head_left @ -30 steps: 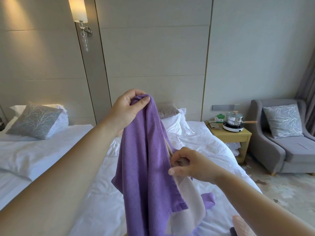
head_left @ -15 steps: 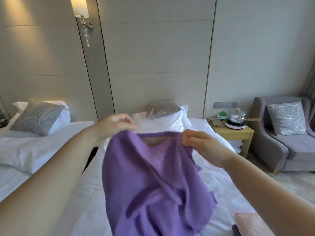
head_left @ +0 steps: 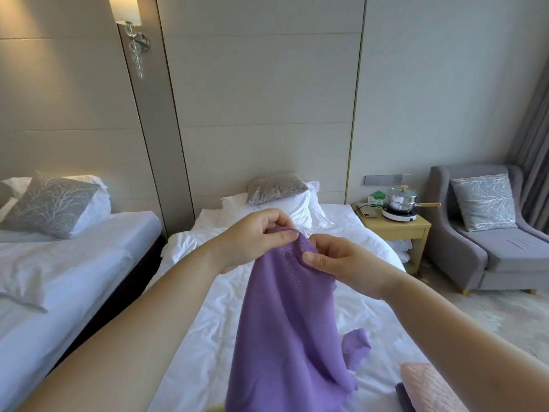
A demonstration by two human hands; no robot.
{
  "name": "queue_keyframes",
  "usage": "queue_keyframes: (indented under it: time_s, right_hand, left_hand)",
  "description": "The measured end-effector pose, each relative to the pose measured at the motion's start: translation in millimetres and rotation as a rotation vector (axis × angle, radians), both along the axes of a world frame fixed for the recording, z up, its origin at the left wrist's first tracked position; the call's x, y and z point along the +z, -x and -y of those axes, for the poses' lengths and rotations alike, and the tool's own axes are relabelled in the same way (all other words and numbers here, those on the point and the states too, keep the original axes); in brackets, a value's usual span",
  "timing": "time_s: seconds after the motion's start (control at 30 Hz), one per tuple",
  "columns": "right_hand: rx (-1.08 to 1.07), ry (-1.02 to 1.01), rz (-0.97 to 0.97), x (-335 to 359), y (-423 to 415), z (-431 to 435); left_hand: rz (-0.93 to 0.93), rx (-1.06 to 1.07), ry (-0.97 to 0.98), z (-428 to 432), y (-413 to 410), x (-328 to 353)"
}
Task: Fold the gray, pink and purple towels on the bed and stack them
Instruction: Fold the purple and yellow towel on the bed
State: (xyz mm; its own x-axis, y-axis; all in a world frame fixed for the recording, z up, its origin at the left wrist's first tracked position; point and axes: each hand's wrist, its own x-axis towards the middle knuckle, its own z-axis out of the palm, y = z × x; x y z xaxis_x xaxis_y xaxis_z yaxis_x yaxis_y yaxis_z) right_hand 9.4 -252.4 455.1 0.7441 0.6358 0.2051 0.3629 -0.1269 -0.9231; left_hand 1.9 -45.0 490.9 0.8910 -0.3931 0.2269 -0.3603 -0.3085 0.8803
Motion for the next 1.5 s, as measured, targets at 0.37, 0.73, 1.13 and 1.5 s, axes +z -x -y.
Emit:
queue_keyframes:
  time_s: [0.37,0.73,1.13,1.5]
  right_hand:
    - [-0.082,0.014,0.053,23.6,2.1,11.2]
    - [-0.02,0.179,0.171,40.2,4.1,-14.9]
    - [-0.096,0.013,0.028,22.0,4.9,4.4]
    - [-0.032,0.113,0.005,29.1,1.6,-11.8]
  left_hand:
    - [-0.003,0.112,0.021,-29.4,14.1,23.2]
    - [-0.322,-0.066,0.168,-1.1,14.6,-18.3]
    - [-0.062,0.189,0.195,-23.8,-1.0,8.9]
    - [-0.017,0.046,0.056,-8.0,6.3,-4.3]
